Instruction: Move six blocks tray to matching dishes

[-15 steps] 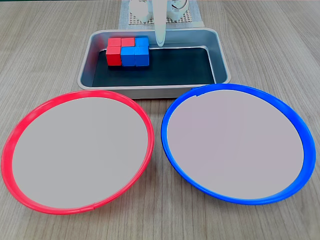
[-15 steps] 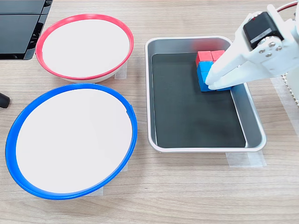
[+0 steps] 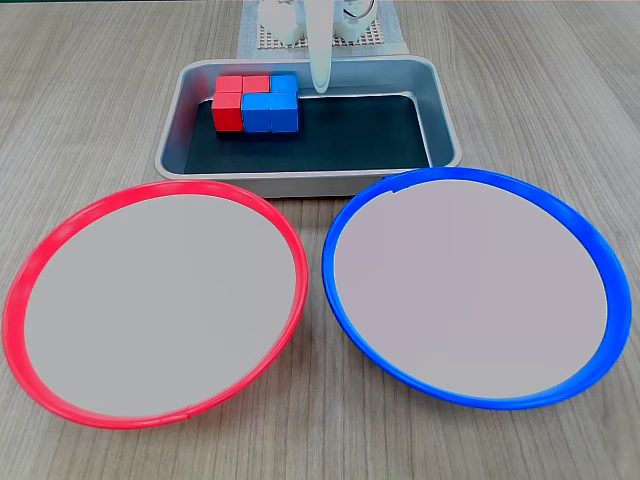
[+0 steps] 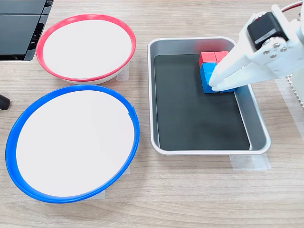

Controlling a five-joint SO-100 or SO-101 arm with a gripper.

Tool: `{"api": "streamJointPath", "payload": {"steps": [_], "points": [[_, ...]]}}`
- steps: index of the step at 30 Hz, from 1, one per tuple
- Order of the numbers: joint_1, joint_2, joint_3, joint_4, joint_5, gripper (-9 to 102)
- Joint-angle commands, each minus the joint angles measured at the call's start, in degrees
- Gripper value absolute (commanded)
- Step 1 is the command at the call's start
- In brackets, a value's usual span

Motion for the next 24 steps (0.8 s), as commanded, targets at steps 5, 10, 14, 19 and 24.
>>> {"api": "streamJointPath", "payload": {"steps": [5,10,14,19,24], "points": [[-0.4,1.3,-0.3,0.2,0.0,0],[-0.4,1.3,-0.3,0.2,0.0,0],[-0.4,1.3,-0.3,0.2,0.0,0],[-0.4,1.3,-0.3,0.2,0.0,0],[-0.5,1.3,-0.3,0.2,-0.1,3]]}}
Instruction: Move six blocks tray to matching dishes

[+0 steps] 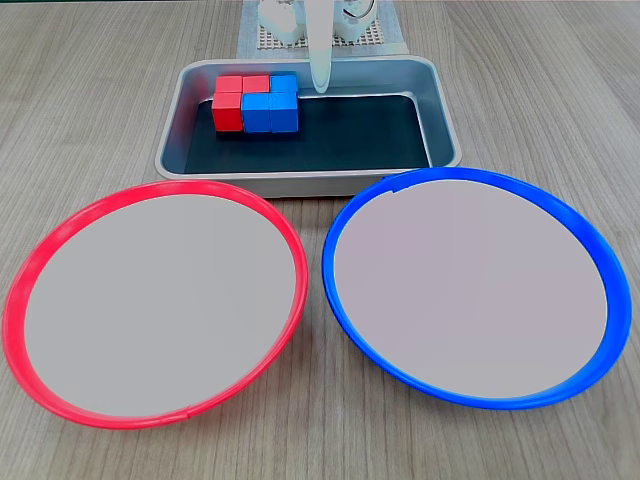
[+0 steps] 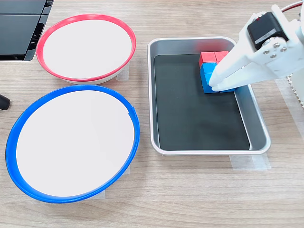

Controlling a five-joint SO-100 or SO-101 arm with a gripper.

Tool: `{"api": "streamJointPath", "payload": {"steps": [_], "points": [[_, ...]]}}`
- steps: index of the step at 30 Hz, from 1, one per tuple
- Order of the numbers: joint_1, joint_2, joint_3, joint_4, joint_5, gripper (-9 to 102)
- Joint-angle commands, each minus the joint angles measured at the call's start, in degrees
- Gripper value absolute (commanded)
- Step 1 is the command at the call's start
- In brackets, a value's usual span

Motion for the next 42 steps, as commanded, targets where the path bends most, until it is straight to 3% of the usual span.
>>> {"api": "streamJointPath", "payload": {"steps": [1,3,4,5,8,14,16,20,22,31,37,42], "points": [[-0.6,1.3,-0.3,0.2,-0.2,5],[-1.9,1.4,-0.3,0.2,-1.6,7],[-2.3,1.4,-0.3,0.1,-2.1,0],[-3.2,1.4,-0.1,-0.5,-2.5,0],[-3.0,1.4,-1.1,-2.0,-14.8,0],[8.8,-7.6,-19.1,9.4,-51.4,0],[15.0,-13.9,-24.1,15.2,-68.9,0],[29.7,-28.0,-30.5,17.9,-99.6,0],[34.5,-33.1,-31.2,14.9,-109.1,0],[40.1,-49.1,-26.7,-6.1,-120.4,0],[37.5,-53.9,-21.8,-16.3,-117.6,0],[32.9,-54.4,-20.7,-17.8,-107.8,0]]}}
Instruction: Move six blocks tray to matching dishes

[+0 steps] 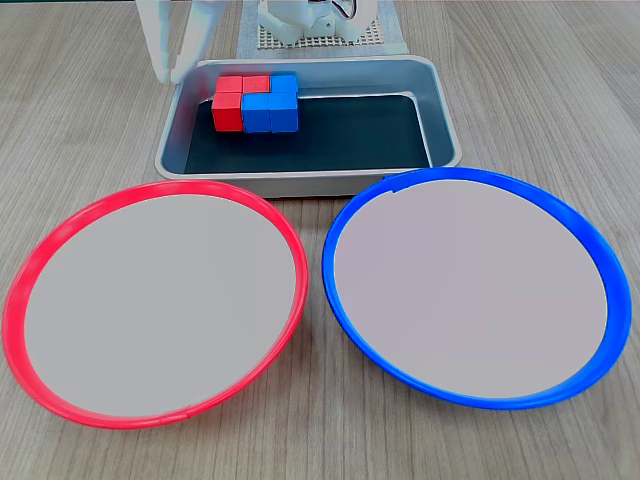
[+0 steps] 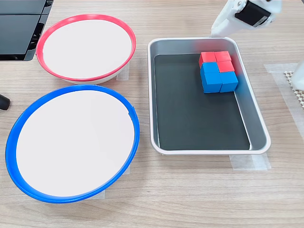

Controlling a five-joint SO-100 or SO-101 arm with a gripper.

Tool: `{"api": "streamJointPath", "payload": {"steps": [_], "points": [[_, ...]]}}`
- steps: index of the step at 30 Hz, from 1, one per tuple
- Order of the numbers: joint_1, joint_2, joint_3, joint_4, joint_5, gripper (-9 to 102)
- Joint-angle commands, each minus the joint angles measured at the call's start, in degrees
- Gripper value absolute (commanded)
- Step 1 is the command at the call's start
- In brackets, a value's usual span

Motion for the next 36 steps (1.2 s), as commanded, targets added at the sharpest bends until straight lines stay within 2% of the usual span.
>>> {"api": "streamJointPath", "payload": {"steps": [1,5,7,11,16,20,24,32,36], "points": [[-3.6,-0.1,-1.1,-0.1,8.8,0],[-5.8,2.5,-8.3,7.4,17.0,0],[-6.6,4.1,-11.3,9.0,27.7,0],[-5.1,3.3,-10.5,5.4,44.5,0],[-2.6,2.9,-5.0,-0.4,56.1,0],[-1.8,2.6,0.8,-5.4,59.8,0],[-2.2,3.2,4.5,-7.0,61.7,0],[-4.2,7.0,0.4,4.4,62.4,-1],[-3.9,7.5,2.0,3.3,62.5,-1]]}}
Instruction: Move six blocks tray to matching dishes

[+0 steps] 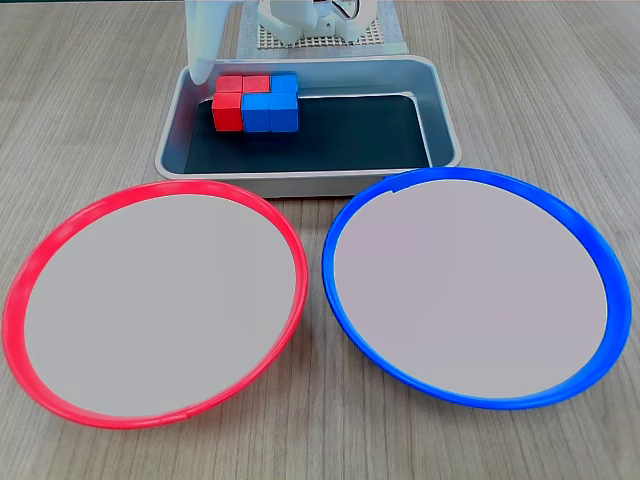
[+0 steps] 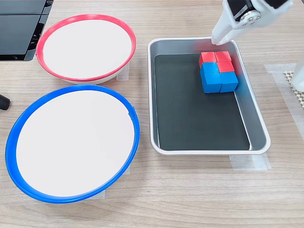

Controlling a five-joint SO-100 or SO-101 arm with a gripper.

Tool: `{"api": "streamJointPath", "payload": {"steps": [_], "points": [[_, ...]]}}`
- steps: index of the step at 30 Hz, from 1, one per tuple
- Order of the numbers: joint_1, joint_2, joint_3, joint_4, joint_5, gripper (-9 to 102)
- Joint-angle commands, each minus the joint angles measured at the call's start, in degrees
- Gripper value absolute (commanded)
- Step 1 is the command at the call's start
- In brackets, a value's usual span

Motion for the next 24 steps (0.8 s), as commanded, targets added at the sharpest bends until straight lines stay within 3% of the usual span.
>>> {"api": "streamJointPath", "payload": {"steps": [1,9,24], "points": [[0.3,0.8,0.6,-2.0,-0.1,-1],[1.7,0.3,9.0,-11.7,0.1,-1],[-21.0,-6.6,-11.6,8.3,34.5,-1]]}}
